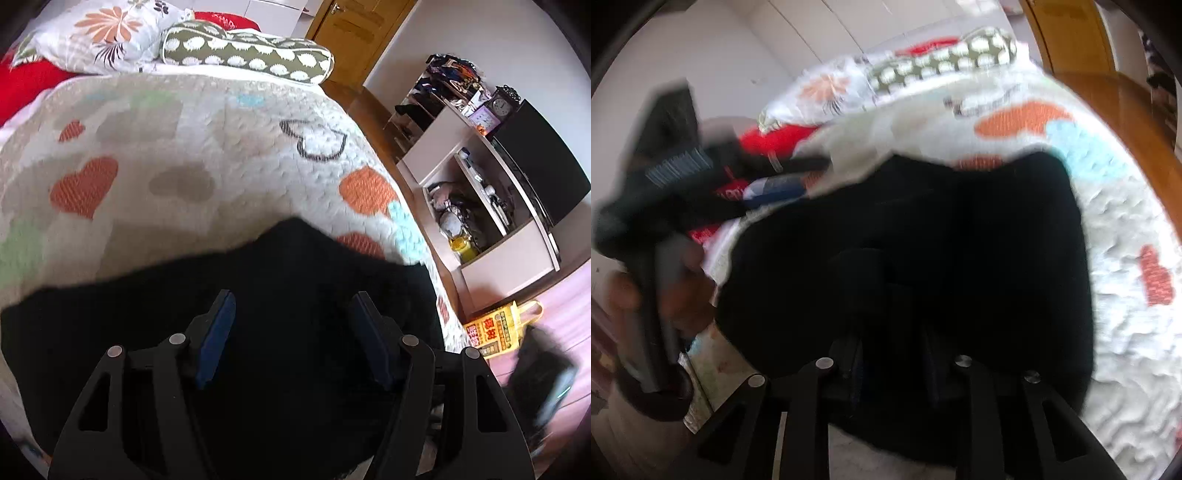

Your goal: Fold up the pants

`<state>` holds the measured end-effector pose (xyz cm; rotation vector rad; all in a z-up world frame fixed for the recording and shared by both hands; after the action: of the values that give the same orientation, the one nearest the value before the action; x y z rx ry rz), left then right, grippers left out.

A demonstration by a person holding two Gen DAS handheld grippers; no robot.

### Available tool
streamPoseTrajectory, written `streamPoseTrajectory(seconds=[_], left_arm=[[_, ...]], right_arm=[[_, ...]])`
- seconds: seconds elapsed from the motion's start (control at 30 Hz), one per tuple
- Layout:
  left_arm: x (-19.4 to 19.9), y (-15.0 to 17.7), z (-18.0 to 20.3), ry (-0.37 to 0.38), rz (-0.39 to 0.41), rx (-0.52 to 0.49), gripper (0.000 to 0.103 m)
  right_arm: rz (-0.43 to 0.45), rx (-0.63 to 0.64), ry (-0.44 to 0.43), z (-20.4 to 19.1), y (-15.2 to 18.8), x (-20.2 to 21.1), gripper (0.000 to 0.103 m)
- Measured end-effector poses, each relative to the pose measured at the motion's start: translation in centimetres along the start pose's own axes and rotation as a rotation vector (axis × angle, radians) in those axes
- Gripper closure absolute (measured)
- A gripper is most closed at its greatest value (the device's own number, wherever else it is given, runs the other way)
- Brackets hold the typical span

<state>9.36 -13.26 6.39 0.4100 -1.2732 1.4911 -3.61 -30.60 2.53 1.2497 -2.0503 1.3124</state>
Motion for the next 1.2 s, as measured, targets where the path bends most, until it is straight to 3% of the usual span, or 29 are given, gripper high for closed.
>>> streamPoseTrajectory(seconds=[0.1,0.2,0.37,0.43,0.47,0.6,0.77,0.83,0.93,1.07,1.2], left_arm=[[-0.4,1.5,1.1,0.012,-0.015,-0.015,0.038],[-1.1,2.7,3.0,0.024,-0.023,-0.046,0.038],[-2.9,4.0,5.6,-0.045,-0.030,-0.123,0.037],[-3.8,4.5,5.8,-0.147,-0.048,-0.143,0.037],[-4.1,4.6,5.5,-0.177,-0.053,-0.150,0.037],[-2.8,6.1,4.4,-0.161,-0.024,-0.131,0.037],[-2.0,7.2,3.5,-0.163,-0.013,-0.112,0.037],[-1.6,7.3,3.2,-0.151,-0.017,-0.095,0.037],[-0.3,7.4,2.6,-0.129,-0.023,-0.073,0.037],[1.3,7.6,1.9,-0.133,0.011,-0.057,0.037],[2.1,8.1,0.6,-0.135,0.029,-0.004,0.037]], right_arm=[[0.072,-0.054,-0.088,1.1,0.0,4.4,0.059],[0.169,-0.070,0.009,3.1,-0.6,7.0,0.058],[0.121,-0.031,0.135,3.6,-1.1,4.9,0.066],[0.126,-0.013,0.178,3.2,-1.4,4.4,0.067],[0.136,-0.009,0.160,3.2,-1.8,4.3,0.067],[0.130,0.092,0.185,1.8,-4.1,2.6,0.067],[-0.008,0.139,0.216,1.6,-6.5,-3.7,0.070],[-0.012,0.168,0.228,1.2,-6.6,-4.7,0.070],[-0.009,0.173,0.219,1.4,-6.8,-3.5,0.070],[0.054,0.165,0.216,0.9,-5.4,1.1,0.070],[0.014,0.186,0.171,-1.1,-2.6,0.2,0.070]])
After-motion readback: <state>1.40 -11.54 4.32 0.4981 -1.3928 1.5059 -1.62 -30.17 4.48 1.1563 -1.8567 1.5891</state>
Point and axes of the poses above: each gripper's, at about its wrist camera, not at the fingertips, and x roughly against the way its jaws point, z to its right, y to its underside, the point moved 1 cm from there along -x, roughly the way its jaws point, and after that the axes turned 2 degrees about x, right-handed, at the moved point
